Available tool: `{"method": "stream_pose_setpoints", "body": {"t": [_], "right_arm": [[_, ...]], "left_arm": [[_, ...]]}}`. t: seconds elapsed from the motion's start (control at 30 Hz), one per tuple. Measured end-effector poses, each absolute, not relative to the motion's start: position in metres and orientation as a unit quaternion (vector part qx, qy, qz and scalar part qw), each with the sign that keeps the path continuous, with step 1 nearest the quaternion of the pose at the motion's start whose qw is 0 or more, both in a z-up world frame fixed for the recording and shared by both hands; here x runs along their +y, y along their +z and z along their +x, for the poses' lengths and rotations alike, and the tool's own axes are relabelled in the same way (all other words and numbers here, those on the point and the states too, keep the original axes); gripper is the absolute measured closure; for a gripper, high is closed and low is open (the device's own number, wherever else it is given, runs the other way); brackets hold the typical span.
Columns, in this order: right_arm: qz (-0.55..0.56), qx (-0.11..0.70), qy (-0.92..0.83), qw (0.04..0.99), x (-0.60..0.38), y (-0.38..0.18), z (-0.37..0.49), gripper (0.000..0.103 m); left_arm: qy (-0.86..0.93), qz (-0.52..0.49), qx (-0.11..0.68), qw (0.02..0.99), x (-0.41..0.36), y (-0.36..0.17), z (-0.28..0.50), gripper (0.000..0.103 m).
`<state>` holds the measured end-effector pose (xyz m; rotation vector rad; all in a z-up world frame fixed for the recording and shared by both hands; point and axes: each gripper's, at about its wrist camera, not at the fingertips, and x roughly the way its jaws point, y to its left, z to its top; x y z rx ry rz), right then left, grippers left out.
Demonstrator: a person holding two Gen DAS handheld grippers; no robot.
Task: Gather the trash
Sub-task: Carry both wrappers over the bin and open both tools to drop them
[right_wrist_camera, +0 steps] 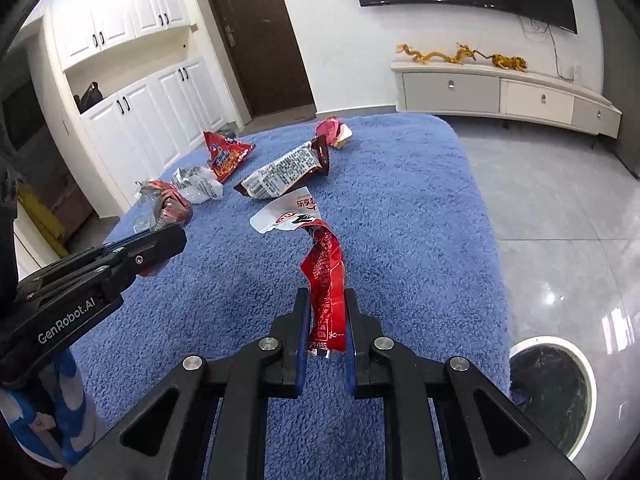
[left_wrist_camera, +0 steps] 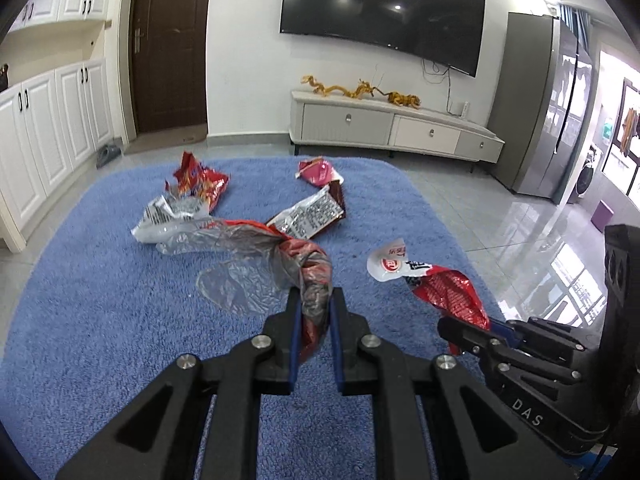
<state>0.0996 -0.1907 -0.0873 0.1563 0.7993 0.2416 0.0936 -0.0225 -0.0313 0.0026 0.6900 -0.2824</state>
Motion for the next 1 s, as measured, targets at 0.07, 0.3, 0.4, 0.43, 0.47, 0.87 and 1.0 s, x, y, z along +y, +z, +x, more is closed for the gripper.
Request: {"method": "stream_pose_setpoints", "body": {"t": [0.07,0.3,0.4,0.43,0.47,0.87,1.0], "right_arm": [[0.078,0.383,0.117,0.913,-0.191,-0.084,0.096,0.089],[0.077,0.364,0.112,0.921,-0.194,-0.073,0.077,0.089],[0.082,0.362,0.107,0.923,-0.198,-0.071,0.070,0.089],[0.083,0.361,0.105,0.923,-0.200,-0.071,0.067,0.089],[0.084,0.361,0.103,0.923,-0.203,-0.071,0.065,0.089],[0.110,0.353,0.060,0.927,-0.245,-0.072,0.045,0.089],[0.116,0.352,0.039,0.928,-0.261,-0.074,0.039,0.089]], "left_arm": [[-0.137,0.002,0.333,0.933,-0.023,-0.028,0.090,0.091],[-0.136,0.004,0.321,0.937,-0.024,-0.020,0.080,0.091],[-0.139,0.010,0.315,0.939,-0.028,-0.017,0.072,0.091],[-0.141,0.013,0.313,0.939,-0.031,-0.016,0.071,0.091],[-0.143,0.016,0.311,0.940,-0.033,-0.014,0.068,0.091],[-0.177,0.063,0.295,0.937,-0.077,-0.010,0.052,0.091],[-0.193,0.079,0.294,0.933,-0.093,-0.011,0.050,0.091]]}}
